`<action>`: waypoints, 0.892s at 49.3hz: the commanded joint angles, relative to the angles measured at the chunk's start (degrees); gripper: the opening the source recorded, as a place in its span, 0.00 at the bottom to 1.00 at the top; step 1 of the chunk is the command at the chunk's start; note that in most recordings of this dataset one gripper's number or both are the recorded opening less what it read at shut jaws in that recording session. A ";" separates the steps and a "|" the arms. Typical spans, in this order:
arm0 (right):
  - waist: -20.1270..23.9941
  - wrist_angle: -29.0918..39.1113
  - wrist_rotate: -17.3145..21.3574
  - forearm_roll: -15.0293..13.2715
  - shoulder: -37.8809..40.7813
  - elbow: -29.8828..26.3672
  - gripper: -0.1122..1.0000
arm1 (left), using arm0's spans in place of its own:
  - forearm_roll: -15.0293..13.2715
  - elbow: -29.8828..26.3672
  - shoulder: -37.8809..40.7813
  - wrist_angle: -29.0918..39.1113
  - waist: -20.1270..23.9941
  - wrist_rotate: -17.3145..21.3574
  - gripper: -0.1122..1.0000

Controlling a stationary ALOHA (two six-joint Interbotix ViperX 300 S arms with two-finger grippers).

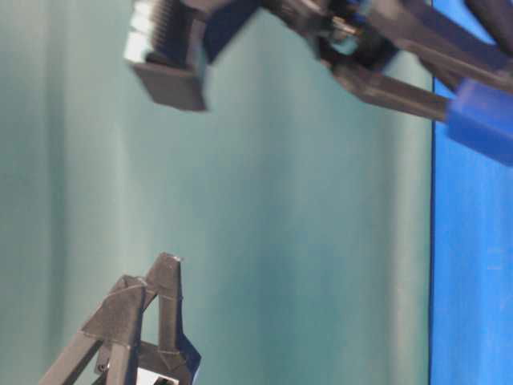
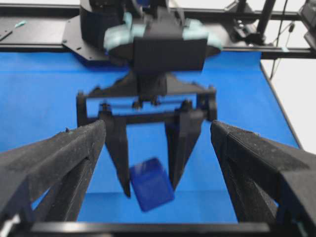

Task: Handover the blue block to the right arm after grasping it with the left arm, then place it in the designated position.
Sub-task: 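Lower the cube with the right gripper onto the table and release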

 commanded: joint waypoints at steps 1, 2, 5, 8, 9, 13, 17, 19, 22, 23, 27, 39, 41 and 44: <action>-0.79 -2.37 0.09 0.62 1.05 -0.97 0.54 | -0.09 -1.23 -0.44 -0.53 0.26 0.09 0.92; -0.88 -2.90 0.09 0.70 1.58 -1.05 0.54 | -0.09 -1.23 -0.44 -0.53 0.26 0.09 0.92; -1.14 -4.39 0.09 1.05 2.90 -1.05 0.54 | -0.09 -1.23 -0.44 -0.53 0.18 0.09 0.92; -1.23 -6.24 0.09 1.32 4.39 -1.23 0.54 | -0.09 -1.14 -0.44 -0.53 0.26 0.09 0.92; -1.23 -6.77 0.09 1.32 4.83 -1.32 0.54 | -0.09 -1.14 -0.44 -0.53 0.26 0.09 0.92; -1.23 -8.61 0.09 1.41 6.42 -1.49 0.54 | -0.09 -1.14 -0.44 -0.53 0.35 0.09 0.92; -1.23 -10.02 0.09 1.41 7.82 -1.85 0.54 | -0.09 -1.14 -0.44 -0.44 0.44 0.09 0.92; -1.23 -10.55 0.09 1.49 8.35 -2.02 0.54 | -0.09 -1.23 -0.44 -0.53 0.44 0.09 0.92; -1.23 -11.16 0.09 1.67 9.14 -2.20 0.54 | -0.09 -1.14 -0.44 -0.53 0.44 0.09 0.92; -1.23 -11.34 0.09 1.67 9.40 -2.29 0.54 | -0.09 -1.14 -0.44 -0.44 0.44 0.09 0.92; -1.23 -12.13 0.09 1.67 10.46 -2.46 0.54 | -0.09 -1.14 -0.44 -0.53 0.44 0.09 0.92; -1.23 -12.57 0.09 1.76 12.13 -3.43 0.54 | -0.09 -1.14 -0.44 -0.44 0.44 0.09 0.92; -1.23 -12.57 0.09 1.67 12.22 -3.52 0.53 | 0.00 -1.14 -0.44 -0.44 0.44 0.09 0.92; -1.23 -12.57 0.09 1.76 12.30 -3.52 0.53 | -0.09 -1.14 -0.44 -0.44 0.44 0.09 0.92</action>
